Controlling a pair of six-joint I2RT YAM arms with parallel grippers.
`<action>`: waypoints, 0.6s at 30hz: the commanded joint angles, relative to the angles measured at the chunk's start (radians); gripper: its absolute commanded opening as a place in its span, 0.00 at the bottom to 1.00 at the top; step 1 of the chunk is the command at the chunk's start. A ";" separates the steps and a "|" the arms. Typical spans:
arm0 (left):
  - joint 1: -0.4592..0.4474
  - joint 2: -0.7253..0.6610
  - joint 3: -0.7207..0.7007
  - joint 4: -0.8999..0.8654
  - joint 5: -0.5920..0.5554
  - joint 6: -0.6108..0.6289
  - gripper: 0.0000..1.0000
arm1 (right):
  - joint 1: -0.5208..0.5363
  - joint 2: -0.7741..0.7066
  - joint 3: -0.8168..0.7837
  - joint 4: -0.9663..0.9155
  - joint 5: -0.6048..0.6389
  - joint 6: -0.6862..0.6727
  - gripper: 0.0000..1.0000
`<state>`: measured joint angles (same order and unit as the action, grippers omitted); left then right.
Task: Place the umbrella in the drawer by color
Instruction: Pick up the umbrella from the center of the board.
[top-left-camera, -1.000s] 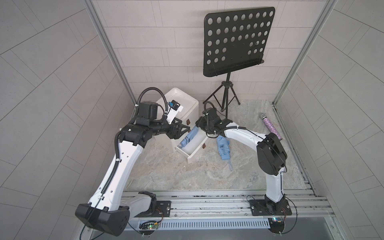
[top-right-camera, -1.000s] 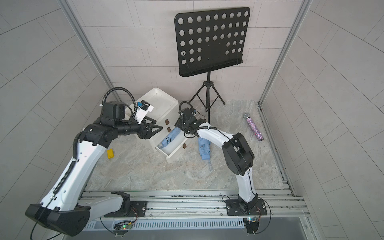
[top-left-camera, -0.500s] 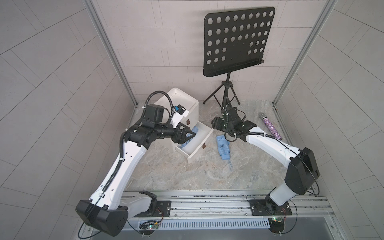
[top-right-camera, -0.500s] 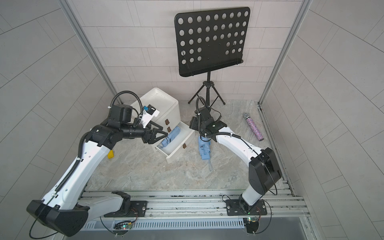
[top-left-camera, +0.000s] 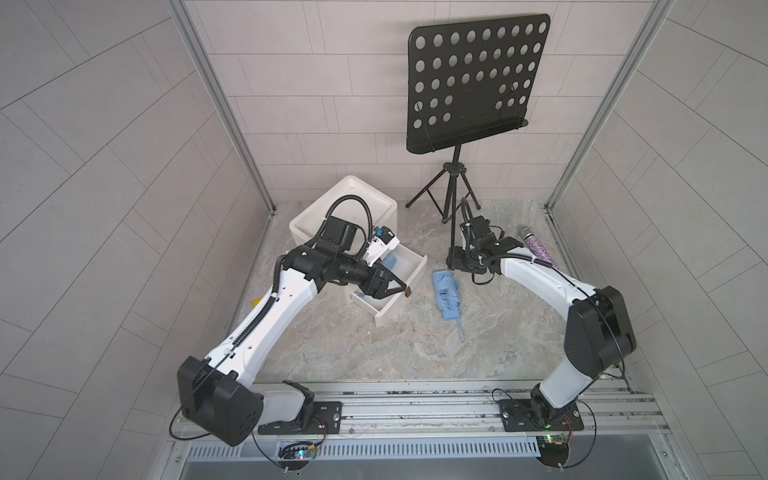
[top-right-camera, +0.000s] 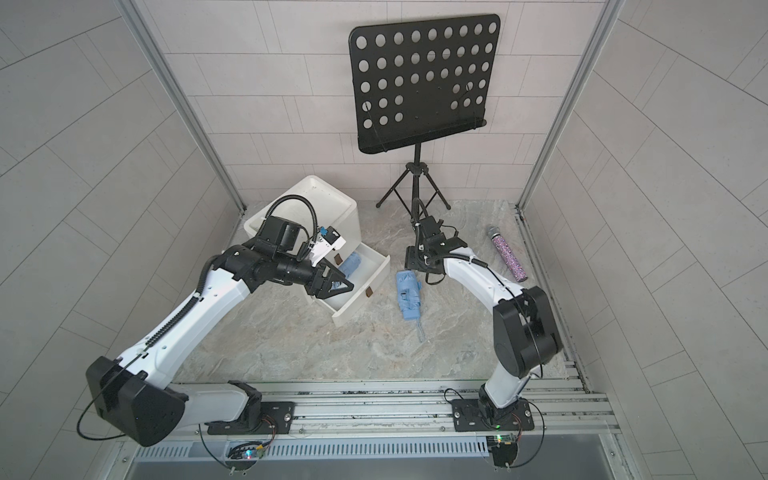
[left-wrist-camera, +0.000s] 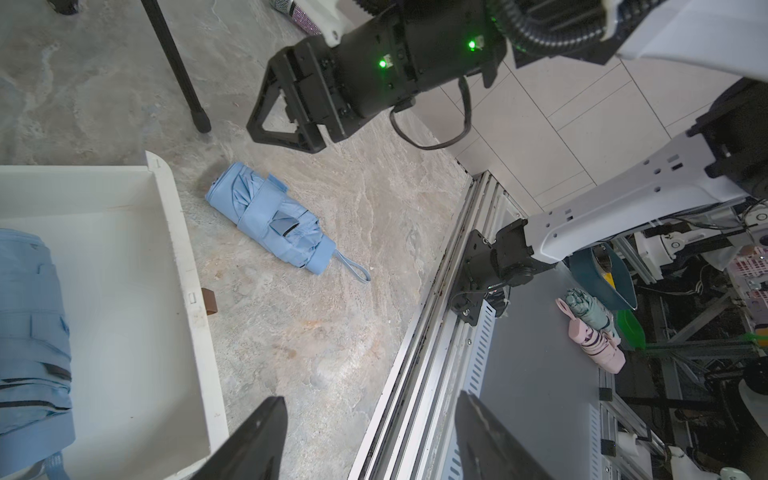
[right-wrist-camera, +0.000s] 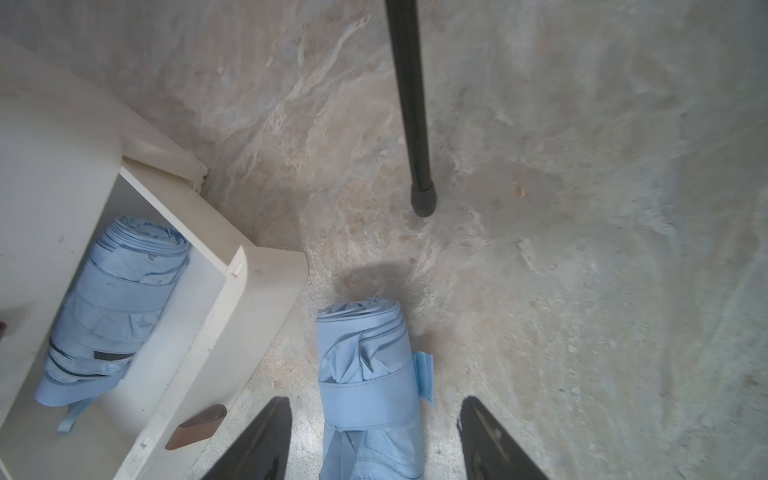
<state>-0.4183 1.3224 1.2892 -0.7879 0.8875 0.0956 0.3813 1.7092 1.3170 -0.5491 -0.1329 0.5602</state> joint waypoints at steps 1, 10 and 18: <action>-0.004 0.003 -0.011 -0.019 0.002 0.025 0.71 | 0.006 0.066 0.033 -0.087 -0.081 -0.078 0.67; -0.004 0.003 -0.026 -0.009 -0.012 0.026 0.71 | 0.020 0.159 0.071 -0.096 -0.074 -0.083 0.68; -0.004 -0.006 -0.042 -0.003 -0.022 0.033 0.71 | 0.044 0.218 0.090 -0.097 -0.082 -0.086 0.69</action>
<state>-0.4194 1.3243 1.2579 -0.7906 0.8669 0.1059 0.4191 1.9018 1.3949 -0.6136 -0.2222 0.4931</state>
